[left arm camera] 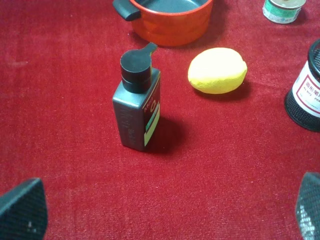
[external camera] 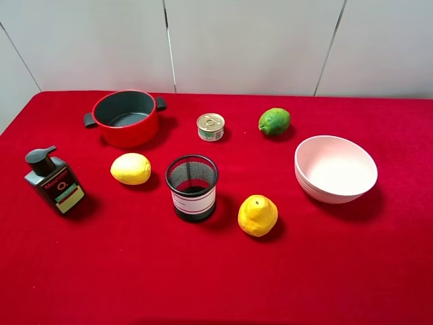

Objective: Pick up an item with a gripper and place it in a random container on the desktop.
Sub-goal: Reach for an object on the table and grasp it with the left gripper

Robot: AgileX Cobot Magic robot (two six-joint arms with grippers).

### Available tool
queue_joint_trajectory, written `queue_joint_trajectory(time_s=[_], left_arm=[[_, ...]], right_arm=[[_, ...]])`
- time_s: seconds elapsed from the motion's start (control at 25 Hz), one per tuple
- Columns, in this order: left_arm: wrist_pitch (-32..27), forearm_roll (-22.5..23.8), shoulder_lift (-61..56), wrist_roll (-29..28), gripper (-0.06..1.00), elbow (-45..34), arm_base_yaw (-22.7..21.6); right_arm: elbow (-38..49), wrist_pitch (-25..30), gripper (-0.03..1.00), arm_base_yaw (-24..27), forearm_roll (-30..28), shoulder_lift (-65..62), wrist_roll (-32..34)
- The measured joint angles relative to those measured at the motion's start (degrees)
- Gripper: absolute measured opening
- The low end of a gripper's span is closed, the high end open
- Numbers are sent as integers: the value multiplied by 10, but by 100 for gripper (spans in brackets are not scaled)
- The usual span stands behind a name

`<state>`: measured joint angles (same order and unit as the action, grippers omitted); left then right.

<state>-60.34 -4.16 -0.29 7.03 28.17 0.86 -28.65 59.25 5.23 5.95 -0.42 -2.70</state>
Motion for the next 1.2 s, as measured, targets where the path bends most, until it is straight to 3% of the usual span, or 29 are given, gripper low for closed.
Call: queue_joint_trajectory(time_s=[1.2], left_arm=[[0,0,0,0,100,0,0]], right_arm=[[0,0,69,0,0,0,0]])
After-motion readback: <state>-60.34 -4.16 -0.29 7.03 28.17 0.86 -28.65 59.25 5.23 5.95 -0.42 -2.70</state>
